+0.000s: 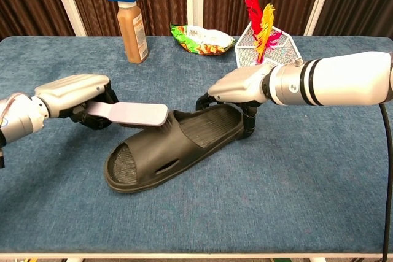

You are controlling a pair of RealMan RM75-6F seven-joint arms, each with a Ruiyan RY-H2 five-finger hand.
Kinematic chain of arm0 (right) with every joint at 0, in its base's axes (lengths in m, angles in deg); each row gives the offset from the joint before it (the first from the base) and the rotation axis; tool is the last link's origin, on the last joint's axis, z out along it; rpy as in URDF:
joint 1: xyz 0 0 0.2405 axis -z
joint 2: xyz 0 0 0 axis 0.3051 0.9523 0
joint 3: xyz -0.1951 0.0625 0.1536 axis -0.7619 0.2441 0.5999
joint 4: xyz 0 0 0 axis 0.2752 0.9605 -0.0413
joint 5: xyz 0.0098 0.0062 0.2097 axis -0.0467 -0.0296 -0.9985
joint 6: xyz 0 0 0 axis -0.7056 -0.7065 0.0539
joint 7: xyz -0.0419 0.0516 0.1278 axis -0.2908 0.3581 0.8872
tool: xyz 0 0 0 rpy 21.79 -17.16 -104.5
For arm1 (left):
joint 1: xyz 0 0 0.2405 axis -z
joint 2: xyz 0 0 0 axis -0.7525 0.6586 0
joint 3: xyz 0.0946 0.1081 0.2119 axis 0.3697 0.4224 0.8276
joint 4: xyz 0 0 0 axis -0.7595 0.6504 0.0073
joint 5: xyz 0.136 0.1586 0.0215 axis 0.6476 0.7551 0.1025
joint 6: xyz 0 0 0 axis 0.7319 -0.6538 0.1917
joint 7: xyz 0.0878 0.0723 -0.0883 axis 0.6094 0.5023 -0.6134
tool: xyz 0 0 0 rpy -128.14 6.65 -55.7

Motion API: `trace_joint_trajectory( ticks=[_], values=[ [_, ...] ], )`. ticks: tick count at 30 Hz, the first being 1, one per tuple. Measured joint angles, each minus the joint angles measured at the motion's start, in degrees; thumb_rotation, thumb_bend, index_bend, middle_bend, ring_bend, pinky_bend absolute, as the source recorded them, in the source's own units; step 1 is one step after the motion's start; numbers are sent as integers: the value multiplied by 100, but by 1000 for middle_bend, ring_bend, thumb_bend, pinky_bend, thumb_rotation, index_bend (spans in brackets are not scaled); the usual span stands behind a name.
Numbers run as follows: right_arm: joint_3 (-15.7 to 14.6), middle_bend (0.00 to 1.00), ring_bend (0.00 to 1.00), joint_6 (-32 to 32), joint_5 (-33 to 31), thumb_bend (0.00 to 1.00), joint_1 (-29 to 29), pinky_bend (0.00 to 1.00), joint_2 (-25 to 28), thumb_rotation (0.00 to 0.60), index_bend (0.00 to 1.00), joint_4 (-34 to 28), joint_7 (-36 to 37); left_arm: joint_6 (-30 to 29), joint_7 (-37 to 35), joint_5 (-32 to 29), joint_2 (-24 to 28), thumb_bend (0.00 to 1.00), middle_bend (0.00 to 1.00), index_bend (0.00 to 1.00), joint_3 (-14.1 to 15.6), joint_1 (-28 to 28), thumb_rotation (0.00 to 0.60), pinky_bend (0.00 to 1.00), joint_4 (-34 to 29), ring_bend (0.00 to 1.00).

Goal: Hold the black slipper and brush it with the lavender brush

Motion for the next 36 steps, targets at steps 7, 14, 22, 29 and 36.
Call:
trace_joint_trajectory(
  ticks=[7, 14, 22, 29, 36],
  values=[
    [27, 382, 240, -30, -49, 212, -49, 207, -18, 600, 554, 27, 30, -613, -30, 392, 342, 987, 1000, 1000, 191, -166, 600, 1000, -624, 1000],
    [-1, 382, 240, -42, -118, 212, -79, 207, -22, 600, 554, 30, 17, -612, 388, 661, 414, 988, 1000, 1000, 427, -191, 600, 1000, -923, 1000],
    [-84, 383, 240, -94, -163, 212, -86, 208, 24, 600, 554, -56, -42, -205, 537, 356, 50, 988, 1000, 1000, 250, -57, 600, 1000, -241, 1000],
    [-107, 383, 240, -141, -193, 211, -94, 209, 24, 600, 554, -85, -65, 70, 323, -125, -116, 987, 1000, 1000, -94, 18, 600, 1000, 219, 1000],
    [-90, 383, 240, -148, -235, 210, -118, 209, -4, 600, 554, -31, -54, -315, 105, -52, 89, 987, 1000, 1000, -97, -126, 600, 1000, -86, 1000]
  ],
)
